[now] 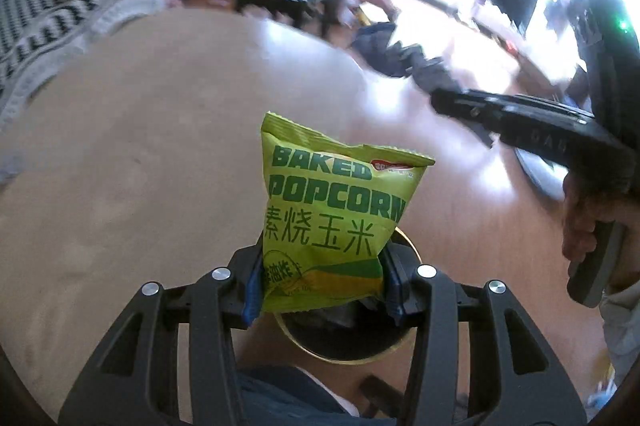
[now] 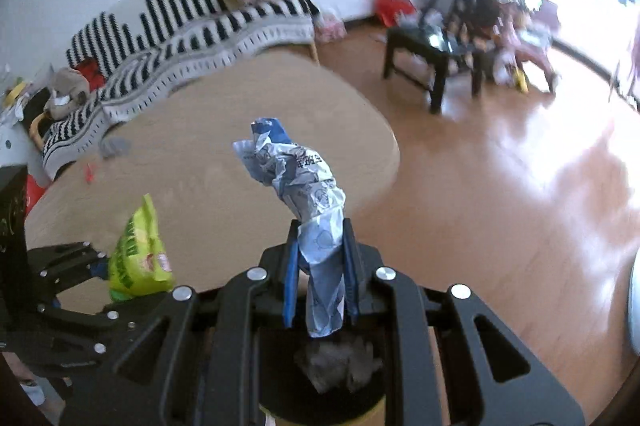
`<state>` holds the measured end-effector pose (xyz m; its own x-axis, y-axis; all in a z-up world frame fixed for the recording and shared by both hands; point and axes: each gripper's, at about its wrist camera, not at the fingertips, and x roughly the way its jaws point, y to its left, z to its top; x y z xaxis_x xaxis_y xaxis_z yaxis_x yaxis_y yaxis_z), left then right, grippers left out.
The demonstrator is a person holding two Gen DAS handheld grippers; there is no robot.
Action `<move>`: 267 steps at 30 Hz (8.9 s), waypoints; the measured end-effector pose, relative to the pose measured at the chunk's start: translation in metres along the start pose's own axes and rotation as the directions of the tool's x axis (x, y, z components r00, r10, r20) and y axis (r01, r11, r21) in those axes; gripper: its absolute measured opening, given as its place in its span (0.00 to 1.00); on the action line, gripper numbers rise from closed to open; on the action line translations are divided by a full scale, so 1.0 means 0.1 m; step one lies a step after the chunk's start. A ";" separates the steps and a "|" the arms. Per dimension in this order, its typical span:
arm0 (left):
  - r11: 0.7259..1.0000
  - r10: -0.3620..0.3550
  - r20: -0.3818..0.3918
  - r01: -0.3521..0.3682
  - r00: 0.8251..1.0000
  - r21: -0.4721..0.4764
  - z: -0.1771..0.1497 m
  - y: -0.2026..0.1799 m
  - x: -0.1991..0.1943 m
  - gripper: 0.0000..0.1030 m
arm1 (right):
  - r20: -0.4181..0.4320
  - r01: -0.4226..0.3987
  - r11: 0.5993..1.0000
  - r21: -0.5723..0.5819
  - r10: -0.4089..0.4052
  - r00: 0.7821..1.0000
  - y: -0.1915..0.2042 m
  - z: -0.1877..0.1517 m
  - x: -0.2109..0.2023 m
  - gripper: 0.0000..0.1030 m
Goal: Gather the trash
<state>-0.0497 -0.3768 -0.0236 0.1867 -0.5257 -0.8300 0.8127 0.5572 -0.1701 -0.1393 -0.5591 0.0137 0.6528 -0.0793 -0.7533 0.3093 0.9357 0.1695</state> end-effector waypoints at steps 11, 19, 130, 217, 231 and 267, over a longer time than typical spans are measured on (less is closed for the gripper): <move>0.998 -0.001 -0.402 0.028 0.916 0.061 -0.64 -0.19 1.47 0.45 | -0.366 0.002 0.964 0.264 0.098 0.926 -0.57 -1.50 1.11 0.19; 1.000 -0.017 -0.446 0.024 0.895 0.010 -0.63 -0.12 1.66 0.45 | -0.428 0.016 0.952 0.304 0.122 0.896 -0.69 -1.73 1.29 0.19; 0.776 0.442 -0.006 -0.386 0.897 -0.500 -0.47 2.96 -1.34 0.14 | -0.199 -0.289 0.800 -0.525 0.214 0.956 3.50 1.20 1.83 0.29; 0.538 0.666 -0.111 -0.578 0.737 -0.614 -1.42 2.48 -1.86 0.94 | -0.163 -0.256 0.917 -0.304 0.215 0.963 3.33 0.16 1.08 0.93; 0.430 0.658 -0.137 -0.518 0.741 -0.740 -1.99 3.22 -2.15 0.94 | -0.165 -0.223 0.881 -0.418 0.168 0.972 3.89 0.15 1.35 0.93; 0.402 0.608 -0.168 -0.483 0.776 -0.778 -1.97 3.18 -1.93 0.94 | -0.193 -0.203 0.910 -0.361 0.140 0.971 3.37 0.15 1.40 0.93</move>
<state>0.0636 0.0282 -0.0223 0.5466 0.0389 -0.8365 -0.1927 0.9780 -0.0804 0.0675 -0.2598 -0.0251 0.5435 0.1206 -0.8307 -0.1010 0.9918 0.0779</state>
